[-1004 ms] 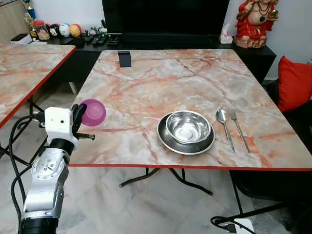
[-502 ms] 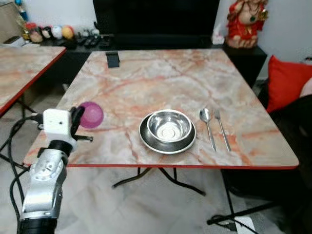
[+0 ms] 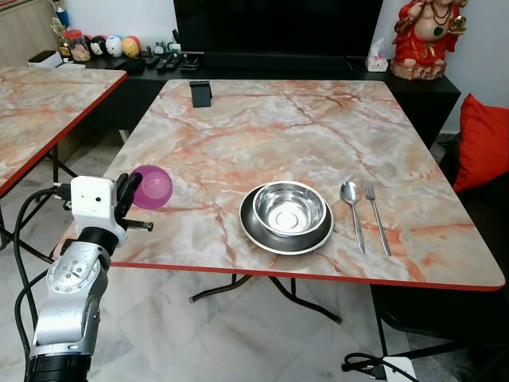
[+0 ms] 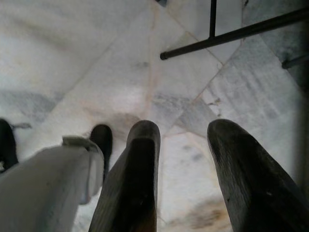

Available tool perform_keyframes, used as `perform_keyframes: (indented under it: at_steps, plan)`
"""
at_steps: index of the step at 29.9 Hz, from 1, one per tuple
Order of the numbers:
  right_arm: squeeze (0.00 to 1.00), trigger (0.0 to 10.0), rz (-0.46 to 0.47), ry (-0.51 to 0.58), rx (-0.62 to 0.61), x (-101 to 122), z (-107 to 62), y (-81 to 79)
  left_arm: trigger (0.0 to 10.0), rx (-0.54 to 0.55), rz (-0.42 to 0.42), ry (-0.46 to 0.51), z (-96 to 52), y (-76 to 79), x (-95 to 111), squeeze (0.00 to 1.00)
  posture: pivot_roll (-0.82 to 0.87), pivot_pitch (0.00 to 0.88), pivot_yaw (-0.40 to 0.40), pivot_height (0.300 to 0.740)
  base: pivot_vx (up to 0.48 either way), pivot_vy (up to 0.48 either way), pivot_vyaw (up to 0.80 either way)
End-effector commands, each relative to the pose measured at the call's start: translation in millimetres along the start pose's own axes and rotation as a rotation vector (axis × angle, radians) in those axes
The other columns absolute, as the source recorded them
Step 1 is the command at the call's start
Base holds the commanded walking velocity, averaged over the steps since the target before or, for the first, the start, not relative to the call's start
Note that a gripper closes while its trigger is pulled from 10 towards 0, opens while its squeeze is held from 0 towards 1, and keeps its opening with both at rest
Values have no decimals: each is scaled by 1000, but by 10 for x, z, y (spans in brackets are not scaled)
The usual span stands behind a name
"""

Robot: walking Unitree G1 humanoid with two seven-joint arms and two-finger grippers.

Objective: Setting the table

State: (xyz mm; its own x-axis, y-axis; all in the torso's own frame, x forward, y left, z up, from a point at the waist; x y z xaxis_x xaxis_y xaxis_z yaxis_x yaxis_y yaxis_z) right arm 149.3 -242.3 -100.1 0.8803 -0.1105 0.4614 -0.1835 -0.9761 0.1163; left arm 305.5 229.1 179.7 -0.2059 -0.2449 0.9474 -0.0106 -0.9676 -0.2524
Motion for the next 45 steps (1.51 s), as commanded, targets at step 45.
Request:
perform_keyframes:
  at_steps: [45]
  plan:
    - [0, 10000, 3, 3, -5, -6, -3, 21, 10000, 21, -54, 20, 59, -51, 74, 0, -12, 0, -14, 732, 258, 0, -32]
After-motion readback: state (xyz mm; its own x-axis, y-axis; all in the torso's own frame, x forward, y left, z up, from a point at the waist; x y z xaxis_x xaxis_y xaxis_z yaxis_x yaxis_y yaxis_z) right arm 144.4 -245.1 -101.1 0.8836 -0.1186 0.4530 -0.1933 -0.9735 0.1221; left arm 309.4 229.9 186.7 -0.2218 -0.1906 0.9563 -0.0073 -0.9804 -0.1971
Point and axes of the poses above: a point about 5 cm out from each wrist's last joint towards the gripper, its own z axis pointing out of the wrist towards the gripper, its own x axis along the axis of the wrist's last joint, y = z × x, the point moved 1 cm from there along z, pointing out of the wrist towards the gripper, and after that the axes turned 6 degrees about z, right-handed, at the moved point
